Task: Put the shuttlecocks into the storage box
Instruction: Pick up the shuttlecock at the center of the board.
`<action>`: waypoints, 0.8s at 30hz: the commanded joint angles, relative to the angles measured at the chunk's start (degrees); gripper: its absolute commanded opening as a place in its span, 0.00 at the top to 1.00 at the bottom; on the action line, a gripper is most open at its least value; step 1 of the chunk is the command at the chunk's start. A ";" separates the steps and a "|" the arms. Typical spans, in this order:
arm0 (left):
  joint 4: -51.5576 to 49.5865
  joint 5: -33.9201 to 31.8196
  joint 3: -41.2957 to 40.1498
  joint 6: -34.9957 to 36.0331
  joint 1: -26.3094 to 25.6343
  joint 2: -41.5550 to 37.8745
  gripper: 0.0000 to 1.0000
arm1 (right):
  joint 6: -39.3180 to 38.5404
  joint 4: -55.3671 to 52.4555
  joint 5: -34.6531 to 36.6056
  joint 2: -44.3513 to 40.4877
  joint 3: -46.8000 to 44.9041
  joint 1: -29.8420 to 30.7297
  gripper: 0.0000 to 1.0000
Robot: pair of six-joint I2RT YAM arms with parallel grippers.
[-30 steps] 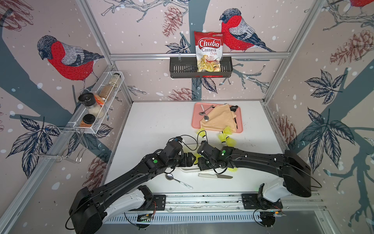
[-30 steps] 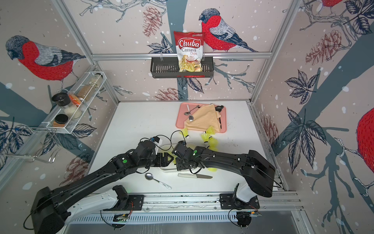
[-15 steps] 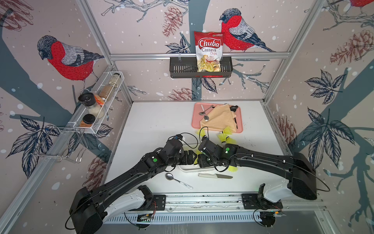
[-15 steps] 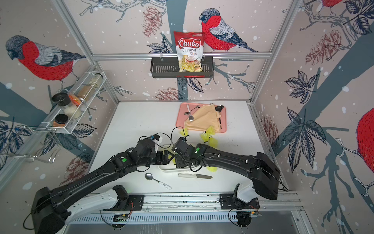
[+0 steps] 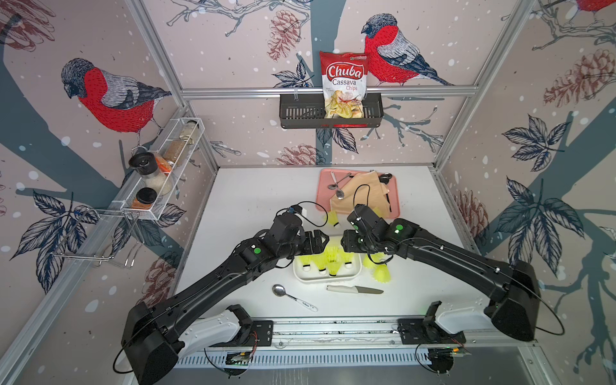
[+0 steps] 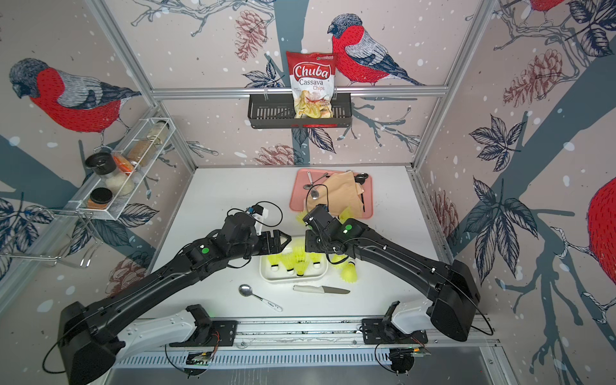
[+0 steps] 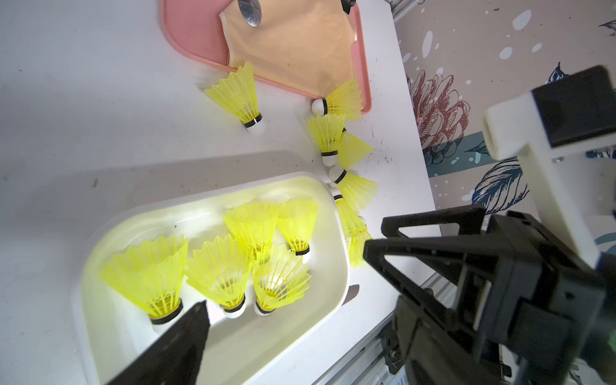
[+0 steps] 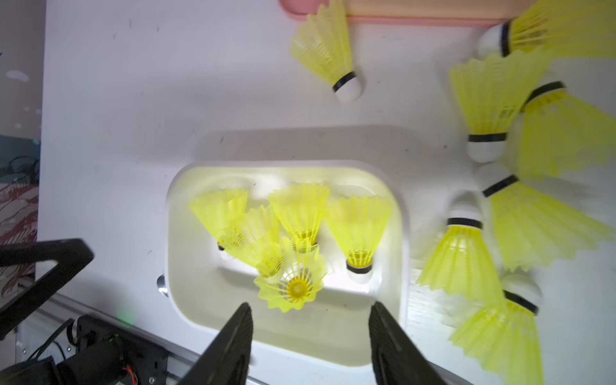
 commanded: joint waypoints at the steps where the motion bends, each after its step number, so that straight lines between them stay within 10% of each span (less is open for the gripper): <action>1: 3.75 3.14 1.99 1.58 0.57 2.52 0.10 | -3.27 -3.56 0.35 0.21 -0.77 -4.49 0.45; 12: 8.82 9.91 9.87 3.65 0.90 16.89 0.10 | -11.17 -0.58 -1.88 6.81 -3.32 -19.00 0.54; 24: 13.55 13.60 15.46 5.00 1.66 31.70 0.11 | -13.77 2.69 -2.60 15.88 1.26 -21.50 0.60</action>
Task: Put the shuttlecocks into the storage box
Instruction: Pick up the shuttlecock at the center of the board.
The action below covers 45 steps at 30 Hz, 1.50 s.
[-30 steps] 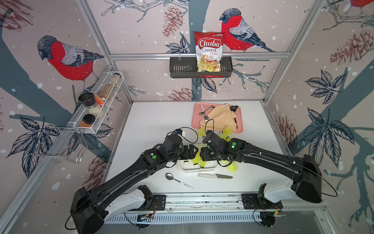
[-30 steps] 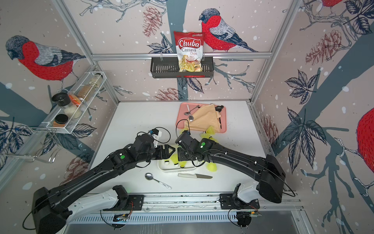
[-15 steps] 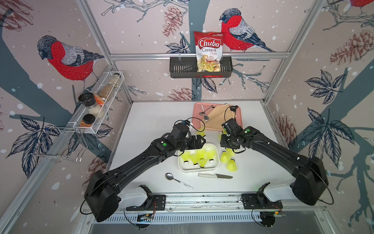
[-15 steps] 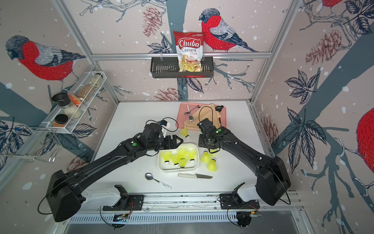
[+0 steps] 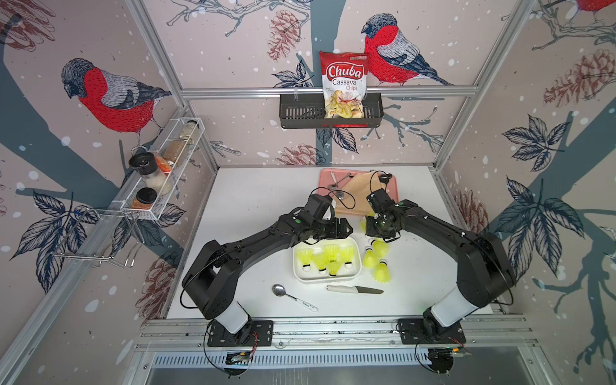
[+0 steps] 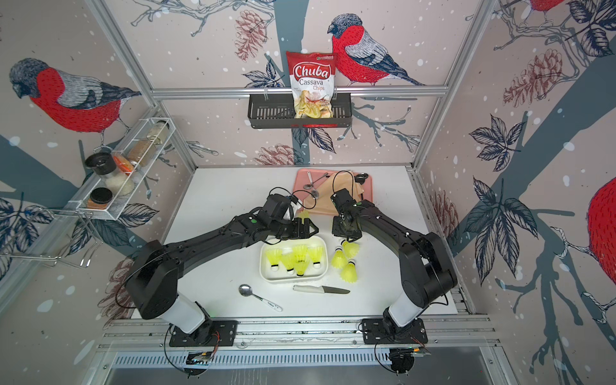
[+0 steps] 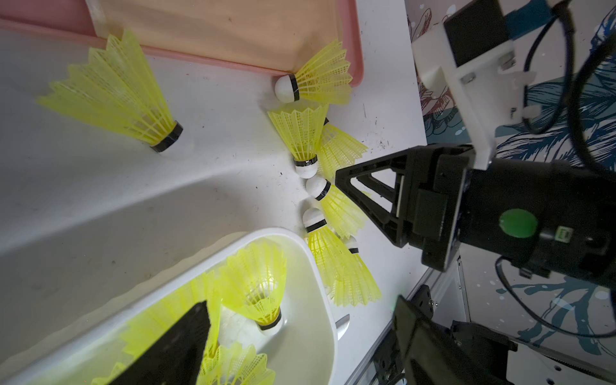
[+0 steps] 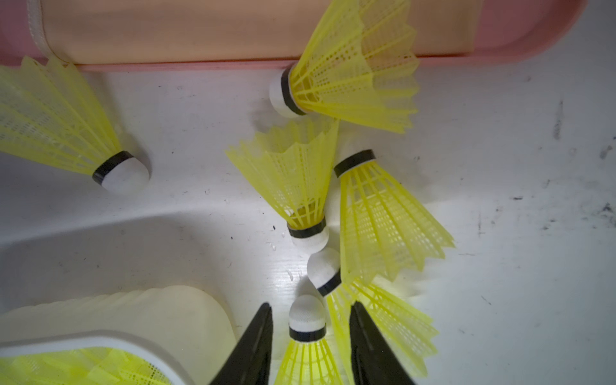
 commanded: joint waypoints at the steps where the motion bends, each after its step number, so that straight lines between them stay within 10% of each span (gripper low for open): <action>1: 4.77 1.30 1.68 0.89 0.38 2.29 0.11 | -1.07 1.01 -0.46 1.11 1.32 0.15 0.61; 45: 9.97 5.71 4.89 0.47 2.05 11.84 0.13 | -3.53 6.09 0.16 12.51 0.97 -0.70 0.70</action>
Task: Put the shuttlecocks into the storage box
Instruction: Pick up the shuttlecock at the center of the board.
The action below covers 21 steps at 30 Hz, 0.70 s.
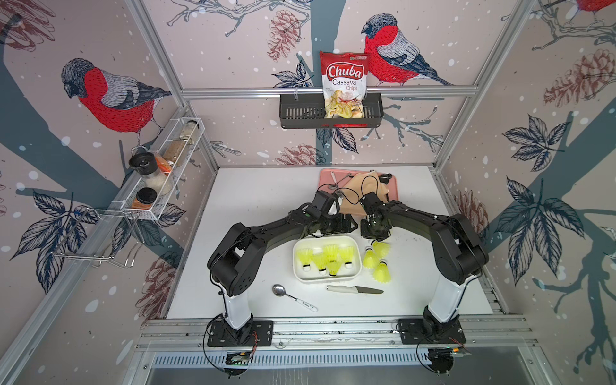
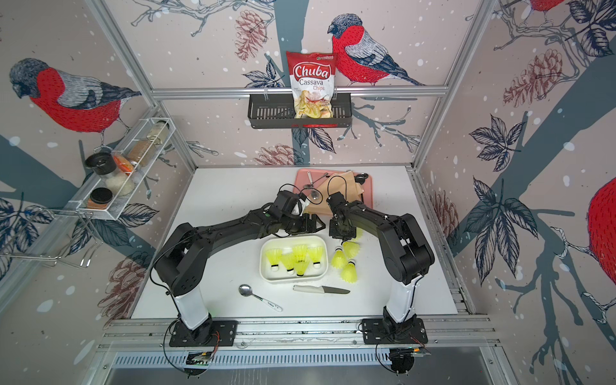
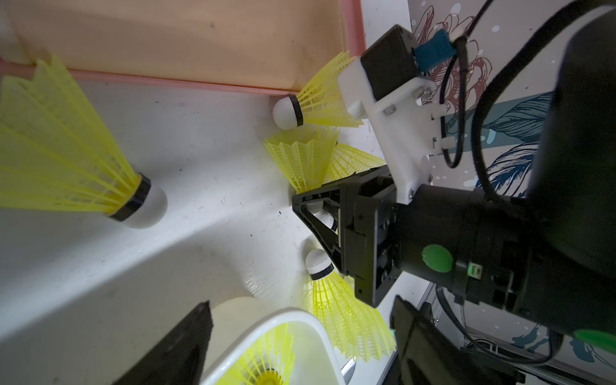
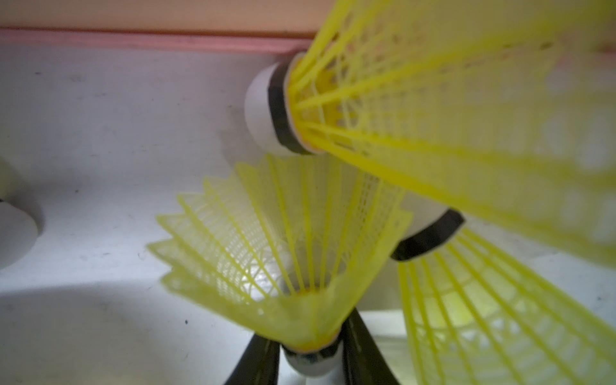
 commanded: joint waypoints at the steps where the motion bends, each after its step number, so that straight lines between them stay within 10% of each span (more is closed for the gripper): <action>1: 2.89 0.82 -0.08 -0.22 -0.10 0.21 0.13 | -0.52 0.45 0.35 0.22 -0.27 0.30 0.72; 21: 1.11 -1.18 -0.69 0.09 -0.05 -3.21 0.12 | 2.77 -5.72 -2.79 -8.79 -1.02 4.27 0.79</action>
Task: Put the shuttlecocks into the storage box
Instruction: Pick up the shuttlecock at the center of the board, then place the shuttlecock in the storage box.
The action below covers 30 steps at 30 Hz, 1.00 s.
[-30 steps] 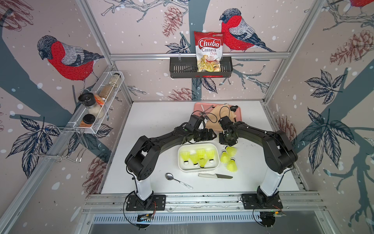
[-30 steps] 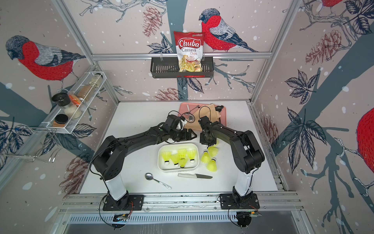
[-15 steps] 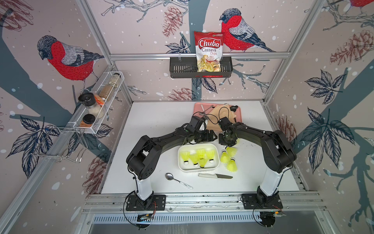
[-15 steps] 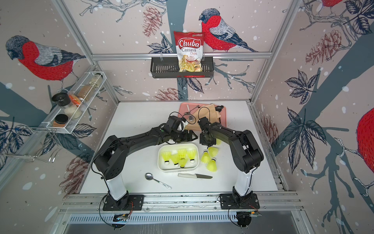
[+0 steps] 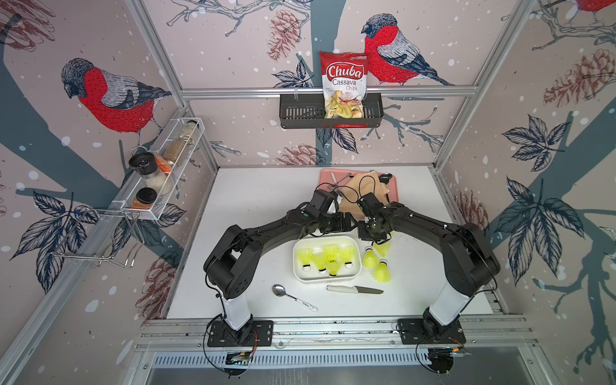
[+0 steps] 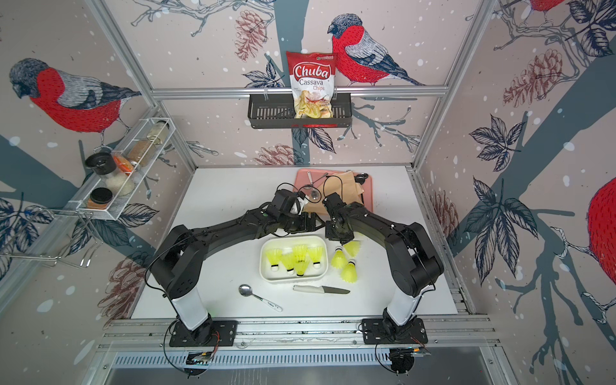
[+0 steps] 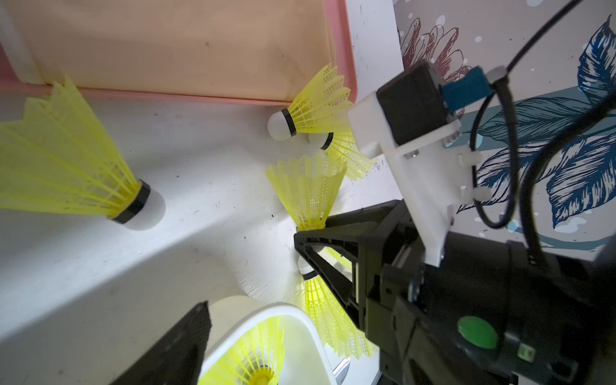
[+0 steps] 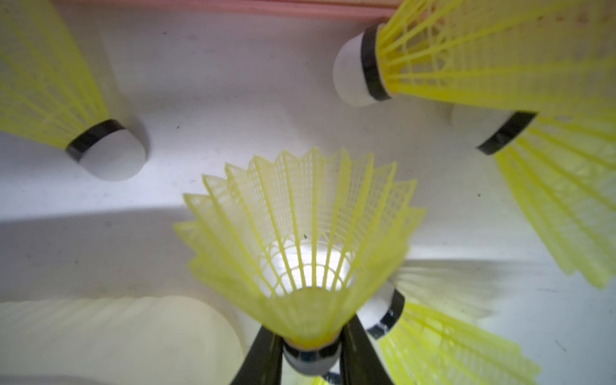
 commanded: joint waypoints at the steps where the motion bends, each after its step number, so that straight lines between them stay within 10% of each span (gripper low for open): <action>1: 0.99 -0.90 -0.33 0.23 -0.03 -1.18 0.12 | 1.48 -2.78 -1.52 -2.07 0.07 0.48 0.79; 30: -11.31 -8.16 -15.08 1.49 -7.27 -24.33 0.12 | 20.79 -11.68 -0.17 -19.87 -6.72 23.84 0.79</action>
